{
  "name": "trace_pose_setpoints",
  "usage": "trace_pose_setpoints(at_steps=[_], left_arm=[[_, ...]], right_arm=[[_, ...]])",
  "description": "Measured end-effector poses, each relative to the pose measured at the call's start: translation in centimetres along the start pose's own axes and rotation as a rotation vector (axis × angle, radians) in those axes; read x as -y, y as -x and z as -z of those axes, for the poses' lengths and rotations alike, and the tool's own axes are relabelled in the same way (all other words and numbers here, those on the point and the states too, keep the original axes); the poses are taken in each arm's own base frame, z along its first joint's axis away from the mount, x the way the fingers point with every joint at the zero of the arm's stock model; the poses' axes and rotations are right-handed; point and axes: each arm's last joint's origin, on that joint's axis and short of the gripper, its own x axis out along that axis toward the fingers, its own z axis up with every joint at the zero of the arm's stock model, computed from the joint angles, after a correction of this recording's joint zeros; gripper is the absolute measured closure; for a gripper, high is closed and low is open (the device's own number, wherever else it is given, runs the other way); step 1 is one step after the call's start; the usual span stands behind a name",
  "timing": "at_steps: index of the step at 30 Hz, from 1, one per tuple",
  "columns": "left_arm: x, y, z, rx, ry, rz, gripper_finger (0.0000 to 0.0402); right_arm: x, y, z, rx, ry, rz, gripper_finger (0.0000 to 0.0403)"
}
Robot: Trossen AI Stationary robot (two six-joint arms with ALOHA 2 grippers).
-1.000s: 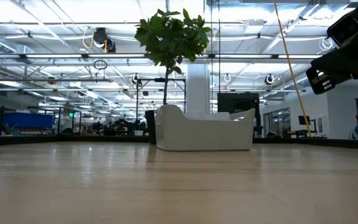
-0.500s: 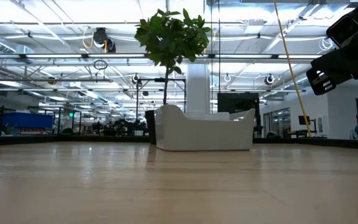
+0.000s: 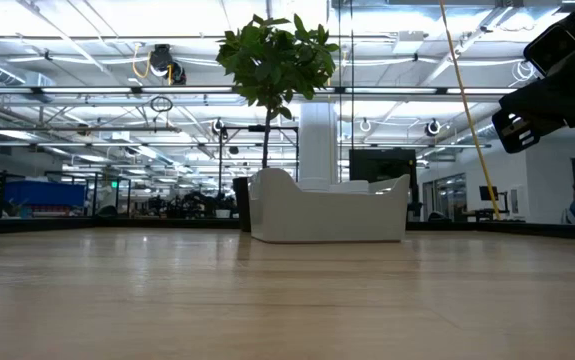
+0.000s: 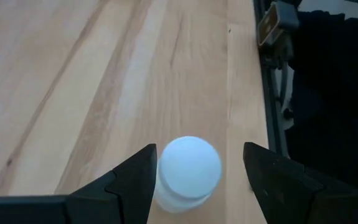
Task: Pick and place pill bottles into a basket
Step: Put the white pill bottle into the gray bin
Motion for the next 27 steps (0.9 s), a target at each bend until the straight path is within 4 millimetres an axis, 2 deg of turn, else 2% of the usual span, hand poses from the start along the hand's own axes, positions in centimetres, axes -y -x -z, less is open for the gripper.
trace_pose_setpoints(at_steps=[11,19,27], left_arm=[[-0.5,-0.7,-0.2,-0.020,0.014,-0.041,0.0156],[-0.7,-2.7,1.5,-0.093,0.042,-0.087,0.0156],[-0.9,-3.4,1.4,-0.084,0.043,-0.106,0.0156]], right_arm=[[0.0,0.0,0.0,0.000,0.002,0.000,0.0403],[0.0,0.0,0.0,0.000,0.003,0.000,0.0403],[0.0,0.0,0.0,0.000,0.003,0.000,0.0403]])
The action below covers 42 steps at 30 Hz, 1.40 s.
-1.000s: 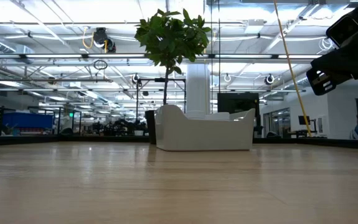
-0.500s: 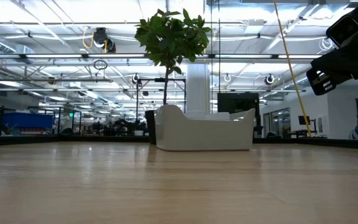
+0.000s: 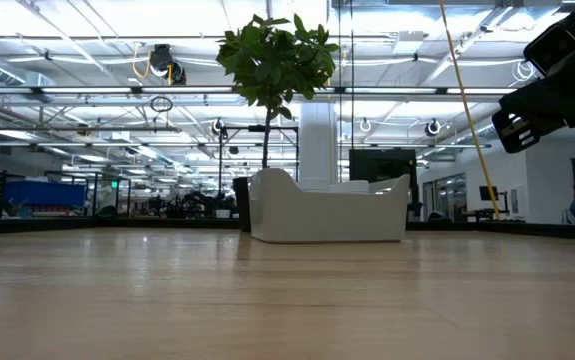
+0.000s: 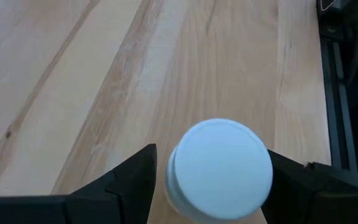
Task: Pick and place pill bottles into a basket
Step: Put the white pill bottle into the gray bin
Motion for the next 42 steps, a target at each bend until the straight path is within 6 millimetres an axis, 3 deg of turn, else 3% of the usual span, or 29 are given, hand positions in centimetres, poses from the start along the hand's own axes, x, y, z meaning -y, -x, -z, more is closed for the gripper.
trace_pose_setpoints(at_steps=[4,10,18,22,28,36,42], left_arm=[[0.0,-0.1,-0.3,-0.001,0.004,0.007,0.0167],[0.0,-0.1,-0.4,-0.008,0.000,0.009,0.0221],[-0.5,-0.3,-1.4,0.081,-0.025,-0.044,0.0217],[-1.3,-0.5,-3.7,0.184,-0.050,-0.106,0.0200],[-3.7,-1.8,-8.6,0.222,-0.112,-0.210,0.0221],[-8.4,-4.3,-16.1,0.247,-0.210,-0.254,0.0209],[-12.4,-4.6,-21.0,0.318,-0.255,-0.194,0.0219]], right_arm=[[0.0,0.0,0.0,0.000,0.002,0.000,0.0403],[0.0,0.0,0.0,-0.001,0.004,0.001,0.0403],[0.0,0.0,0.0,-0.005,0.008,0.002,0.0403],[0.0,0.0,0.0,-0.005,0.007,0.002,0.0403],[0.0,0.0,0.0,-0.005,0.020,0.002,0.0403],[0.0,0.0,0.0,-0.005,0.021,0.002,0.0403],[0.0,0.0,0.0,-0.005,0.023,0.002,0.0403]])
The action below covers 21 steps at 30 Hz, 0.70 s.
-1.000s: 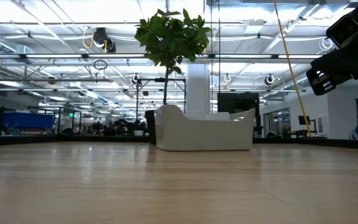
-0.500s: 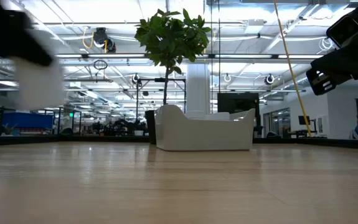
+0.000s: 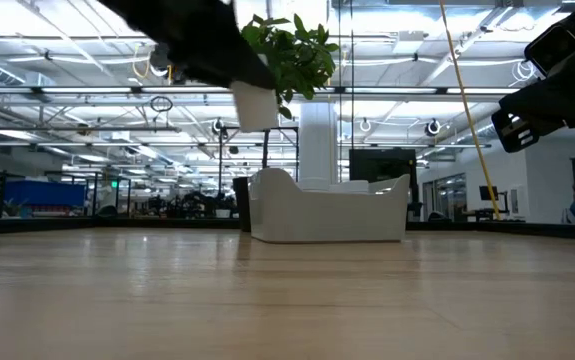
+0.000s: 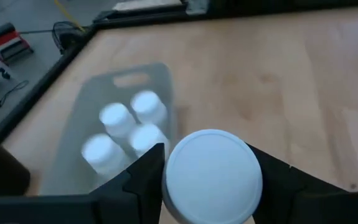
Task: Pick and place pill bottles into a basket
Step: Put the white pill bottle into the gray bin
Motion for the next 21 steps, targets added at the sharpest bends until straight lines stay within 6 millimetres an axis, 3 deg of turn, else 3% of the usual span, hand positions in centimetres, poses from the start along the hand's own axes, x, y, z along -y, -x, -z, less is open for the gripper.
trace_pose_setpoints(at_steps=[4,11,16,21], left_arm=[[-3.9,-1.4,-1.1,0.016,0.039,0.004,0.0221],[-9.4,-4.2,-0.7,-0.033,0.156,0.031,0.0196],[-10.9,-5.7,0.3,-0.074,0.190,0.042,0.0220],[-10.8,-7.1,1.0,-0.076,0.197,0.080,0.0221]], right_arm=[[0.0,0.0,0.0,0.000,0.005,0.000,0.0403],[0.0,0.0,0.0,-0.001,0.008,0.000,0.0403],[0.0,0.0,0.1,-0.006,0.008,0.002,0.0403],[0.0,-0.1,0.2,-0.020,0.009,0.007,0.0403]])
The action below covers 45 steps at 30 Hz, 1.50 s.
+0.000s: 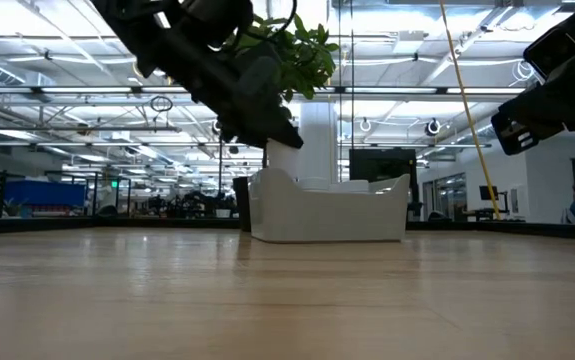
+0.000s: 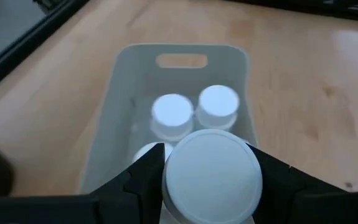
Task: Pick and place pill bottles into a basket
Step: Put the white pill bottle into the gray bin
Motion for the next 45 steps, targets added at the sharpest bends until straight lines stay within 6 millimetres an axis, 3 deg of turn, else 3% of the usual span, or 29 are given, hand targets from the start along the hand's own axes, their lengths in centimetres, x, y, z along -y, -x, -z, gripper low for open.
trace_pose_setpoints(at_steps=[7,12,17,23,31,39,45], left_arm=[[0.5,-0.9,0.8,-0.030,0.010,0.029,0.0197],[0.6,-1.1,1.0,-0.041,0.007,0.026,0.0222],[0.5,-1.1,1.4,-0.076,0.001,0.017,0.0222],[0.4,-1.2,1.5,-0.084,0.002,0.011,0.0196],[0.2,-1.2,1.6,-0.094,-0.009,0.008,0.0222],[0.3,-2.9,2.9,-0.126,-0.007,0.005,0.0197],[0.3,-3.5,3.2,-0.116,0.000,0.002,0.0216]], right_arm=[[0.0,-0.1,0.1,-0.018,0.005,0.006,0.0403],[0.0,-0.2,0.2,-0.023,0.008,0.007,0.0403],[0.0,-0.2,0.2,-0.023,0.010,0.007,0.0403],[0.1,-0.2,0.2,-0.023,0.019,0.009,0.0403],[0.1,-0.2,0.2,-0.022,0.019,0.010,0.0403],[0.1,-0.2,0.2,-0.022,0.019,0.010,0.0403],[0.1,-0.2,0.2,-0.022,0.022,0.010,0.0403]])
